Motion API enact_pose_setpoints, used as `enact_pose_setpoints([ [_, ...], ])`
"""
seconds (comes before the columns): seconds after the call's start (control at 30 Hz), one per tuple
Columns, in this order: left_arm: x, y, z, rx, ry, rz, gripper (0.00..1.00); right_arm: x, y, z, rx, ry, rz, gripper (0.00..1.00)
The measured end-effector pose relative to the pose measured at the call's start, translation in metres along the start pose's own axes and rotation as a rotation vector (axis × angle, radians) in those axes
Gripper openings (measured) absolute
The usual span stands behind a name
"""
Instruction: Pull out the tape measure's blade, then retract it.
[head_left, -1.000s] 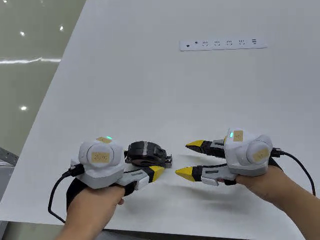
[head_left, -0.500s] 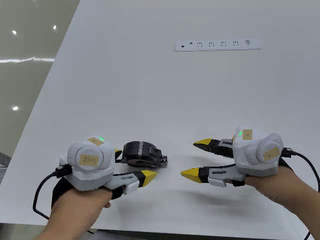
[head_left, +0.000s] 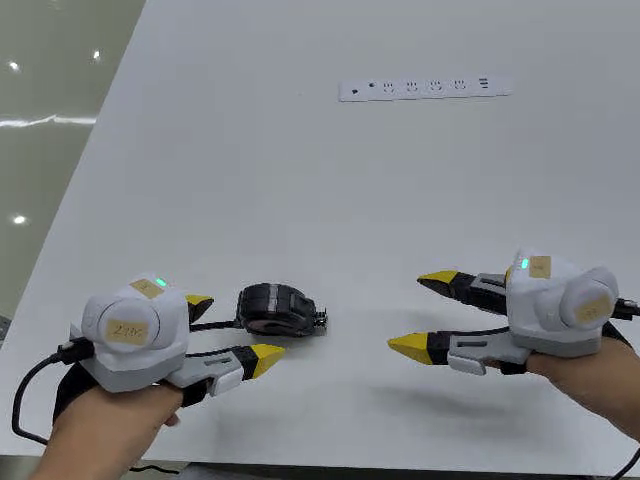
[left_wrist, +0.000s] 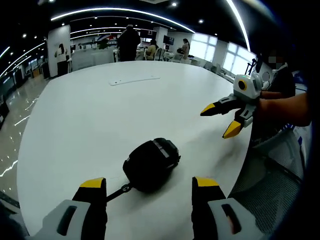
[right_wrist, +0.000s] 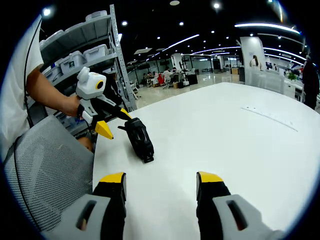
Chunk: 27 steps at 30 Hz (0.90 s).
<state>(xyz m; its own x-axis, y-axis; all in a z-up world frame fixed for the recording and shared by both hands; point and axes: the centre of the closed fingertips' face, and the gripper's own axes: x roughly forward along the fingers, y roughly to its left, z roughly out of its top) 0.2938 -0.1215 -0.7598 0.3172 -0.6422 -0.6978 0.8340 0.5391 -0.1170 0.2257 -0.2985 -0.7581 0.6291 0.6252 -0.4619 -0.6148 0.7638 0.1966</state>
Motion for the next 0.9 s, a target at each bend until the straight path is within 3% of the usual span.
enact_pose_setpoints([
  [0.17,-0.009,0.002,0.002,0.012,-0.015,-0.006,0.69,-0.014,-0.003,-0.006,0.011,0.007,-0.025,0.57],
  [0.6,-0.026,0.019,-0.010,0.022,-0.018,0.015,0.73,-0.054,-0.015,-0.023,0.037,0.018,-0.092,0.61],
  [0.9,-0.042,0.020,-0.010,0.026,-0.041,0.013,0.77,-0.075,-0.017,-0.029,0.047,0.033,-0.129,0.63],
])
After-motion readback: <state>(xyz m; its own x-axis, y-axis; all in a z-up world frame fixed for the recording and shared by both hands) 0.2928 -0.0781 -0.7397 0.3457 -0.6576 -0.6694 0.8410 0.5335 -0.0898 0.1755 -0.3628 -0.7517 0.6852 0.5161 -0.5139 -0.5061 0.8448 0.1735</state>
